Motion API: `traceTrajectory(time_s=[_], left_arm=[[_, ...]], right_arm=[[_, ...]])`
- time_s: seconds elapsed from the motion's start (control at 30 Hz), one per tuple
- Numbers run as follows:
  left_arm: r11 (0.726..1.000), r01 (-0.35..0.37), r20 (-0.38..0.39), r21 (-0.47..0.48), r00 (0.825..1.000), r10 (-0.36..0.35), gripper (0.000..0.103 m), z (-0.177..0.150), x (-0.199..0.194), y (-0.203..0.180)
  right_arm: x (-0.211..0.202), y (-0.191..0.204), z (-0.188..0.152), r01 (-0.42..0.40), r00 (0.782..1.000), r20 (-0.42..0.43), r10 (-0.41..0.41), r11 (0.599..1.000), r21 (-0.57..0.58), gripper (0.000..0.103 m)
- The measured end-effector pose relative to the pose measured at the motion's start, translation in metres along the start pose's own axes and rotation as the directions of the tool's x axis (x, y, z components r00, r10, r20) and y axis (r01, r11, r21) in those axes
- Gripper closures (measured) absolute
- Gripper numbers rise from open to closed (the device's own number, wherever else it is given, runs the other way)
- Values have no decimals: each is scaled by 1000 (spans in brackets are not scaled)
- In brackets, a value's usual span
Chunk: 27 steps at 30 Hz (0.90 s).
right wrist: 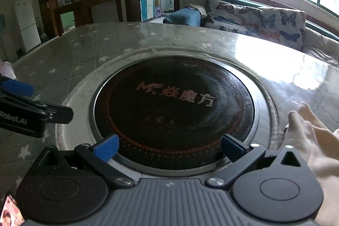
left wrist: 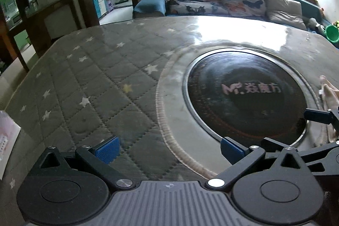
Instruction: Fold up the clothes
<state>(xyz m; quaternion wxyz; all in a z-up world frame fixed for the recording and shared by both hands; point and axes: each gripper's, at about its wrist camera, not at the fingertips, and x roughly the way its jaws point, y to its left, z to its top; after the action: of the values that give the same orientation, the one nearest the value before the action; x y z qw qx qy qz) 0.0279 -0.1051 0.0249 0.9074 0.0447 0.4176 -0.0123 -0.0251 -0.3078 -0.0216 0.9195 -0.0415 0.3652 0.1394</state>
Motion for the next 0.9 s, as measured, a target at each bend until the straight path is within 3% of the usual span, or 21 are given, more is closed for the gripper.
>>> traceTrajectory(time_s=[0.4,0.9], left_arm=[[997,-60,-3,-47,998,60,0,-3,19,21],[998,4,97,-69,995,3,0,-19,17,37]], right_arm=[[10,-2,4,14,1000,16,-13,1000,-9,0],[10,-2,4,12,1000,20,-12,1000,-12,0]])
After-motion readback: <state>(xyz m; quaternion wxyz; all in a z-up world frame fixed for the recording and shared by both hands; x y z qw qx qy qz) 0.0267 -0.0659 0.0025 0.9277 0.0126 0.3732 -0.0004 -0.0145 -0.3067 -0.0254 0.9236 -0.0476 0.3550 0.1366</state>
